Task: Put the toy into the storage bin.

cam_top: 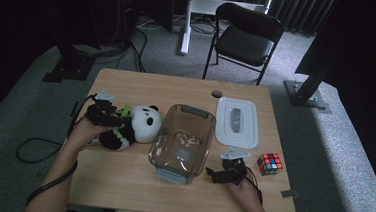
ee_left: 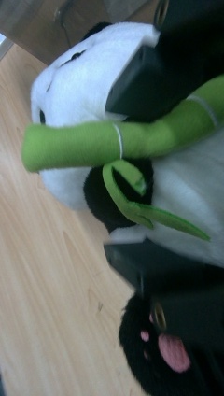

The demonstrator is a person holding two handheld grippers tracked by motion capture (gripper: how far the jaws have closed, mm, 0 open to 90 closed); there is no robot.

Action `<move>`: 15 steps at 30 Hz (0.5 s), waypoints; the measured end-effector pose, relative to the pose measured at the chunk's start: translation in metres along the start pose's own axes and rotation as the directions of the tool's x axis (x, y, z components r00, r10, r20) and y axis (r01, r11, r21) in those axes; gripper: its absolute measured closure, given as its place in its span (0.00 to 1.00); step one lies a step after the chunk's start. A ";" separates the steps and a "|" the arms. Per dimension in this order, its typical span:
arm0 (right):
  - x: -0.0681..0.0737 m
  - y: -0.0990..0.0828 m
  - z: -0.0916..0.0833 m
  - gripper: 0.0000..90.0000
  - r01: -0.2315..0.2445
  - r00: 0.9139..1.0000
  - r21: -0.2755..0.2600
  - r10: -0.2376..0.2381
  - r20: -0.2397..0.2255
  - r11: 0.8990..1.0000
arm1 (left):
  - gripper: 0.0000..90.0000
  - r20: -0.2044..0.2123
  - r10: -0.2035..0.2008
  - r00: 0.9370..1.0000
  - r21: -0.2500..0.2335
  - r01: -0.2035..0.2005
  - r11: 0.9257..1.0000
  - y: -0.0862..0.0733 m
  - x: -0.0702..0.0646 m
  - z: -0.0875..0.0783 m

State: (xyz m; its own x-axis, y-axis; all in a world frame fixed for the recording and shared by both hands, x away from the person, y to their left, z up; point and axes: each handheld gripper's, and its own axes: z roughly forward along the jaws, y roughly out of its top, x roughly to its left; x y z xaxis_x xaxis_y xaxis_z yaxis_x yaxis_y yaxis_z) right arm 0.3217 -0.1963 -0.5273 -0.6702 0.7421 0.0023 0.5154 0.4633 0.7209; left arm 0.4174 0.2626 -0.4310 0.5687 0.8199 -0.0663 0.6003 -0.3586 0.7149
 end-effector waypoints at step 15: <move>0.000 0.005 -0.003 0.13 -0.001 1.000 -0.020 0.001 -0.011 1.000 | 0.70 -0.013 0.088 0.996 0.056 -0.087 0.995 -0.010 -0.015 0.010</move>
State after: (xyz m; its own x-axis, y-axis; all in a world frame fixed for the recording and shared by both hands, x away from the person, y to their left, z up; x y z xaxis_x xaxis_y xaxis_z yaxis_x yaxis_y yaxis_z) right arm 0.3223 -0.1954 -0.5213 -0.6756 0.7372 0.0106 0.5053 0.4526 0.7347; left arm 0.4085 0.2497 -0.4435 0.6120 0.7909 0.0064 0.5786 -0.4532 0.6782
